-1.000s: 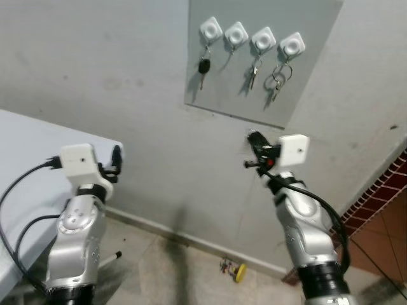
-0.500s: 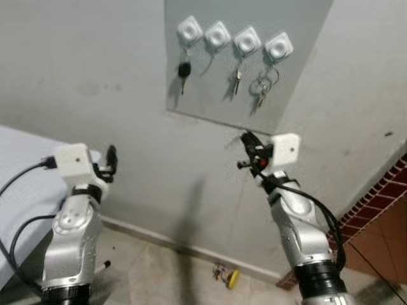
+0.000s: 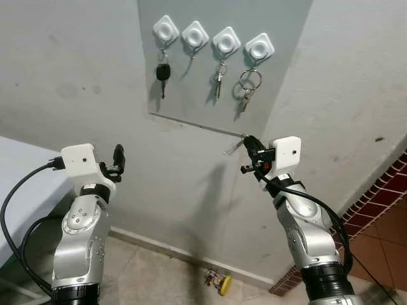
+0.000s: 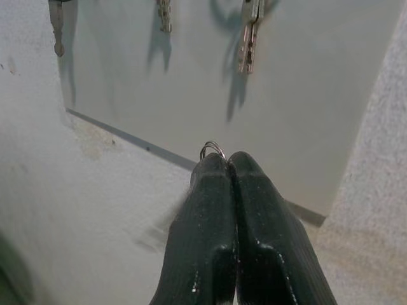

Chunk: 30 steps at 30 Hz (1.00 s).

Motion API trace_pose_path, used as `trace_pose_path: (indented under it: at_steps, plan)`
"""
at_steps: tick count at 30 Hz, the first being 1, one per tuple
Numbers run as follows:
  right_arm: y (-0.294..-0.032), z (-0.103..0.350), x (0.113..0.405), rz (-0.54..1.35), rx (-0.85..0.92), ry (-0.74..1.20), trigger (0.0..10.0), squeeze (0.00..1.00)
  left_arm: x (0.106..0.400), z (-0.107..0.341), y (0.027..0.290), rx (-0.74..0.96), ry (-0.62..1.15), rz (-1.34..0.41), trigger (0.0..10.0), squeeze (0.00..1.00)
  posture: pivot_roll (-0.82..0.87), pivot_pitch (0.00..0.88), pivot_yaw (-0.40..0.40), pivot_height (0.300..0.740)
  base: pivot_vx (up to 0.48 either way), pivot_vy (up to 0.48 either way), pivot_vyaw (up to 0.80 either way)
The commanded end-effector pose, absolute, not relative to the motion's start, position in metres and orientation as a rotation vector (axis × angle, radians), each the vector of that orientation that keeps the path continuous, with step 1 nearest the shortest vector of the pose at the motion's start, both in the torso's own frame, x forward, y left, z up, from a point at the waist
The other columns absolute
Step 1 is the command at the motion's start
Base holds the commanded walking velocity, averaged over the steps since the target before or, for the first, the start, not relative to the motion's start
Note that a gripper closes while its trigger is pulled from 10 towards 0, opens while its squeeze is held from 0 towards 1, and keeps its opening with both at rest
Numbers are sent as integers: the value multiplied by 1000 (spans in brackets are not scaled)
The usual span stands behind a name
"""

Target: Hang keys on a hook

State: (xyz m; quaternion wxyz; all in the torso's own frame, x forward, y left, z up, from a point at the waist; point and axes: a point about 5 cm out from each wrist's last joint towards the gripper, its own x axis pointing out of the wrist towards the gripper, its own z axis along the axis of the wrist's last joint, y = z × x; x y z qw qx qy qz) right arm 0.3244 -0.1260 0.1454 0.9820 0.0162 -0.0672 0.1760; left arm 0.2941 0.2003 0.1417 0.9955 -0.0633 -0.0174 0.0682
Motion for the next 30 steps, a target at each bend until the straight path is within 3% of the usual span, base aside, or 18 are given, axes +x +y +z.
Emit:
trace_pose_path:
  at_steps: [1,16,30]
  plan:
    - [-130,149,328,353,20,-130,10000,0,297,149,199,-130,-61,137,10000,0,-39,0,-60,724,0,0,0]
    - [-128,149,323,387,29,-142,10000,0,296,146,197,-151,-46,112,10000,0,-42,0,-60,724,0,0,0]
    - [-127,149,322,396,45,-139,10000,0,296,145,198,-159,-36,111,10000,0,-45,0,-58,724,0,351,0]
